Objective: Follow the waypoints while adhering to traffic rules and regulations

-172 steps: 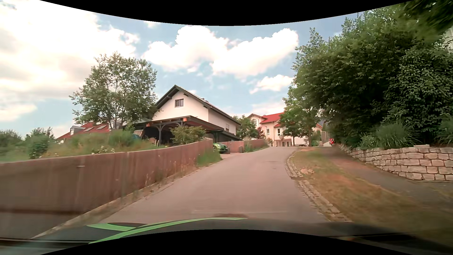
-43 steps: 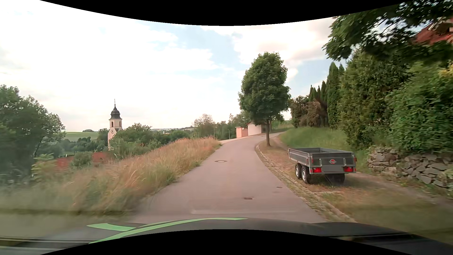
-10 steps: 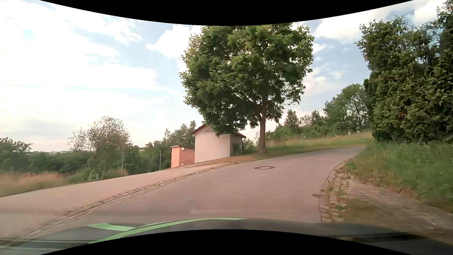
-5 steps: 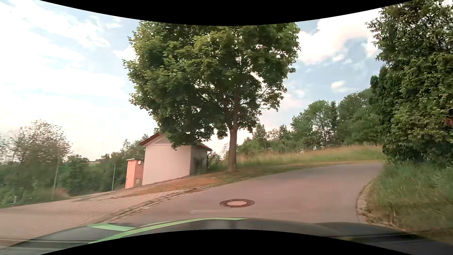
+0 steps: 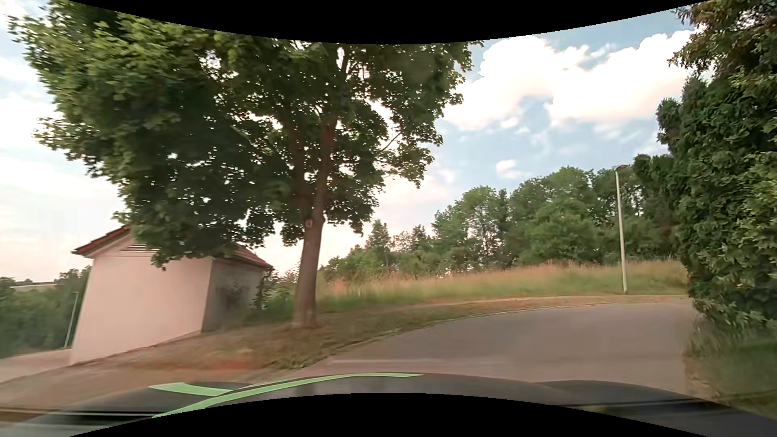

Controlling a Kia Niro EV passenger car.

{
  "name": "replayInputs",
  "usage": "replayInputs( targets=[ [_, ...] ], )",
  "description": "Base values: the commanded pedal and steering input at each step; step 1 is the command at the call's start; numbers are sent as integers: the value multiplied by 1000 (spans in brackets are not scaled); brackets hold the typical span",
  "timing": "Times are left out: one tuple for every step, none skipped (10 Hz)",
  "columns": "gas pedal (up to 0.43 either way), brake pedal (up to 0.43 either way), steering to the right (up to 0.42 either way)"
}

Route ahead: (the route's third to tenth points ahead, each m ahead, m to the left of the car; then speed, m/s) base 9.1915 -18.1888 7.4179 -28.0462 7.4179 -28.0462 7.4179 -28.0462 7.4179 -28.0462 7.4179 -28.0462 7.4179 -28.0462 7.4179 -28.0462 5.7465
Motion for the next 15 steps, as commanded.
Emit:
replayInputs(
  targets=[
    [87,0,293],
    [87,0,305],
    [110,0,317],
    [138,0,319],
    [138,0,332],
    [138,0,341],
    [138,0,351],
    [138,0,356],
    [138,0,361],
    [150,0,368],
    [169,0,377],
    [169,0,387],
    [169,0,405],
    [177,0,414],
    [189,0,416]
  ],
)
